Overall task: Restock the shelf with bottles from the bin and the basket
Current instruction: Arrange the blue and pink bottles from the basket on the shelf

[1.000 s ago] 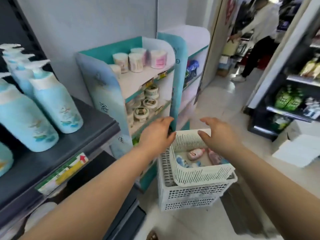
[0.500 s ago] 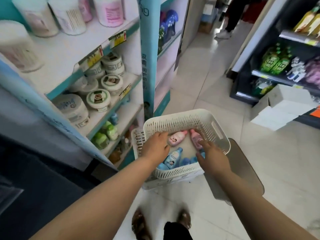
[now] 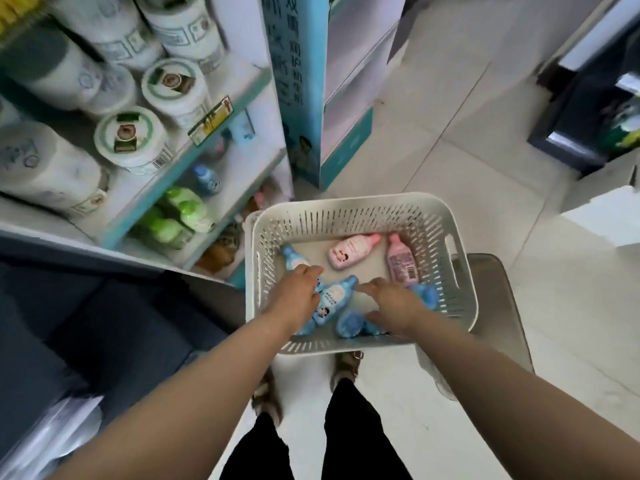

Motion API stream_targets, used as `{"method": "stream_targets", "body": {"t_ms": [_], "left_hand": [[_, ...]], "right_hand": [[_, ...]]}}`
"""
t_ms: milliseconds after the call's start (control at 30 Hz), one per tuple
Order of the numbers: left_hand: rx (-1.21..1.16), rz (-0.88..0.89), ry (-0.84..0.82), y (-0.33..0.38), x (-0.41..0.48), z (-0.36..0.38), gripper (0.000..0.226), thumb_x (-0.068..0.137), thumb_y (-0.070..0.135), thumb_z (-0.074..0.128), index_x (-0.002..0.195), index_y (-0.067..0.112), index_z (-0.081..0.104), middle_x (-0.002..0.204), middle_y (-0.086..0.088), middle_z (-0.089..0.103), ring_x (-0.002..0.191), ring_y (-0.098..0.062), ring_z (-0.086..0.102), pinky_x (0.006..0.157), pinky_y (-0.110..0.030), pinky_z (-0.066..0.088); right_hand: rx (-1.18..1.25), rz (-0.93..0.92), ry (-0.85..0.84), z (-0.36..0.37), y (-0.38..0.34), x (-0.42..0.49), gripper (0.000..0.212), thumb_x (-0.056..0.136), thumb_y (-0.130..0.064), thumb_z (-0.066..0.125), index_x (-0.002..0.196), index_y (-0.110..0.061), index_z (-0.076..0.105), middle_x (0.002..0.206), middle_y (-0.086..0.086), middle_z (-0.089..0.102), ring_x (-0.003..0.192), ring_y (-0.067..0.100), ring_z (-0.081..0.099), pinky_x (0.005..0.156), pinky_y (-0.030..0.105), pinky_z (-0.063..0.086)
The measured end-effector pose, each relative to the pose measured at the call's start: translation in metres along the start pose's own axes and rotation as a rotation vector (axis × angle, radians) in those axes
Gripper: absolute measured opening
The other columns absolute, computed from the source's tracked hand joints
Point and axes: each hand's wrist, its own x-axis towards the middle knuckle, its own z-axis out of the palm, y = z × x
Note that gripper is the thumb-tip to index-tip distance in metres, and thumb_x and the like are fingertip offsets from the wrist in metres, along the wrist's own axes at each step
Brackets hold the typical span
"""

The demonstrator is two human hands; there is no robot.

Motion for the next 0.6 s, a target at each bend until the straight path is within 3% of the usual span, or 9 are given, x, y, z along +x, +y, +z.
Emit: {"method": "stream_targets", "body": {"t_ms": [100,200,333,500,600], "left_hand": [[-0.026,0.011,-0.057,0.005,0.013,0.015,0.055,0.09,0.027,0.059,0.141,0.021,0.039,0.138,-0.008,0.046,0.121,-0.029,0.047,0.097,-0.036,0.041],[-0.061,0.128,-0.255,0.013,0.019,0.03,0.061,0.085,0.037,0.066,0.139,0.02,0.042,0.137,-0.008,0.048,0.122,-0.027,0.048,0.097,-0.031,0.039],[-0.014,0.257,-0.468,0.023,0.025,0.05,0.052,0.081,0.028,0.07,0.128,0.014,0.053,0.124,-0.011,0.056,0.111,-0.028,0.053,0.088,-0.03,0.04],[-0.064,0.261,-0.364,0.028,0.031,0.048,0.021,0.087,0.018,0.061,0.103,0.005,0.064,0.106,-0.014,0.059,0.099,-0.029,0.055,0.075,-0.027,0.034],[-0.117,0.204,-0.246,0.024,0.029,0.025,0.026,0.089,0.02,0.06,0.11,0.005,0.061,0.11,-0.012,0.057,0.101,-0.026,0.054,0.077,-0.023,0.032]], "right_hand": [[-0.125,-0.039,-0.157,0.0,0.017,0.012,0.055,0.085,-0.036,0.059,0.137,-0.024,0.045,0.132,0.01,0.051,0.117,0.029,0.052,0.095,0.036,0.045],[-0.212,-0.064,-0.175,-0.002,0.021,0.015,0.042,0.082,-0.042,0.057,0.119,-0.022,0.058,0.12,0.008,0.062,0.11,0.028,0.057,0.086,0.033,0.046],[-0.29,-0.071,-0.207,-0.006,0.02,0.016,0.031,0.087,-0.033,0.054,0.112,-0.014,0.061,0.118,0.011,0.062,0.11,0.029,0.058,0.086,0.033,0.045],[-0.239,-0.082,-0.099,-0.003,0.025,0.015,0.024,0.086,-0.024,0.057,0.105,-0.012,0.062,0.11,0.012,0.065,0.103,0.031,0.062,0.077,0.03,0.046],[-0.105,-0.088,0.008,-0.016,0.035,0.009,0.025,0.083,-0.02,0.056,0.106,-0.014,0.062,0.108,0.009,0.065,0.103,0.03,0.06,0.08,0.032,0.047]]}}
